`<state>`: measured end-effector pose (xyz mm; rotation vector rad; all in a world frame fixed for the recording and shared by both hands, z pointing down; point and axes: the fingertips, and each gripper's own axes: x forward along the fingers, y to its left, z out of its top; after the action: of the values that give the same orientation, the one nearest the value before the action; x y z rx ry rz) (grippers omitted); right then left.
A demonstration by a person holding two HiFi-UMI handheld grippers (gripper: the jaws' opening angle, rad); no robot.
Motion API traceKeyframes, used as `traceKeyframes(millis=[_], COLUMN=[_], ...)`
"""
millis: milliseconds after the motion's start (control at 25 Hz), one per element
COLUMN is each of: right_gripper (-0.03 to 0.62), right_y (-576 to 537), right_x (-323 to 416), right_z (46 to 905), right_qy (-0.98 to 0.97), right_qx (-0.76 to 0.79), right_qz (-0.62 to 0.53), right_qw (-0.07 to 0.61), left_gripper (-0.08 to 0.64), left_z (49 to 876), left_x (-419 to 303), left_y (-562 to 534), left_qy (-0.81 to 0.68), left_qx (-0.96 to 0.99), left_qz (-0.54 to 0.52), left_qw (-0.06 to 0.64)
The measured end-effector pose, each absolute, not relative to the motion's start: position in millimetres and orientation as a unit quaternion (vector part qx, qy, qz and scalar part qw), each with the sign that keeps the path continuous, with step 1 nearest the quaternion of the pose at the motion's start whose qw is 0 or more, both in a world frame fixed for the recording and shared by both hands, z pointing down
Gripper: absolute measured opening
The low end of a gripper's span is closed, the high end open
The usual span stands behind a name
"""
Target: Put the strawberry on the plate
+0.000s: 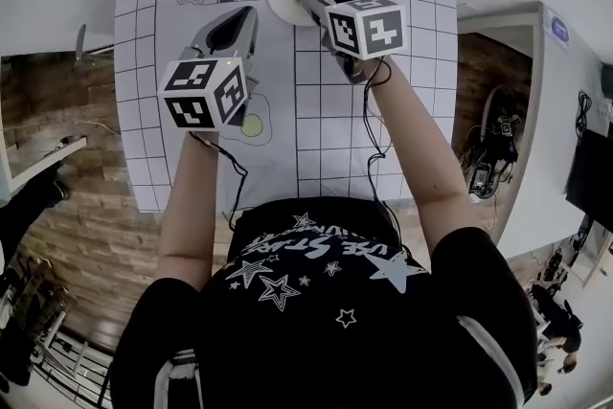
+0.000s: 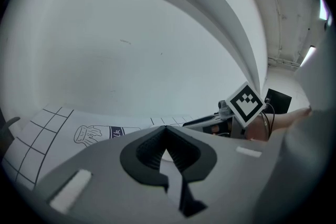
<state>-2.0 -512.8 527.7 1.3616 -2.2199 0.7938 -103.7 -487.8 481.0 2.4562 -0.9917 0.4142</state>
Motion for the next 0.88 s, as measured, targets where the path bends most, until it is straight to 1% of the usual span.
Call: traceKeyframes(millis=[240, 560, 720, 880], right_gripper=[0.16, 0.154, 0.076, 0.045], right_y=[-503, -459, -438, -413], right_x=[-2, -18, -24, -30], right_z=[486, 441, 427, 426], right_qy=[-0.801, -0.808, -0.809, -0.807], right_qx=[0.508, 0.512, 0.517, 0.518], right_qz=[0.257, 0.229, 0.221, 0.226], right_qw=[0.184, 0.179, 0.172, 0.17], left_gripper=[0.005, 0.005, 0.005, 0.005], left_z=[454, 418, 410, 414], left_x=[-111, -125, -127, -128], left_y=[-473, -425, -407, -393], left_qy=[-0.359, -0.343, -0.331, -0.315], left_qx=[0.899, 0.912, 0.919, 0.924], left_qz=[0.129, 0.099, 0.092, 0.09], left_qw=[0.216, 0.202, 0.196, 0.197])
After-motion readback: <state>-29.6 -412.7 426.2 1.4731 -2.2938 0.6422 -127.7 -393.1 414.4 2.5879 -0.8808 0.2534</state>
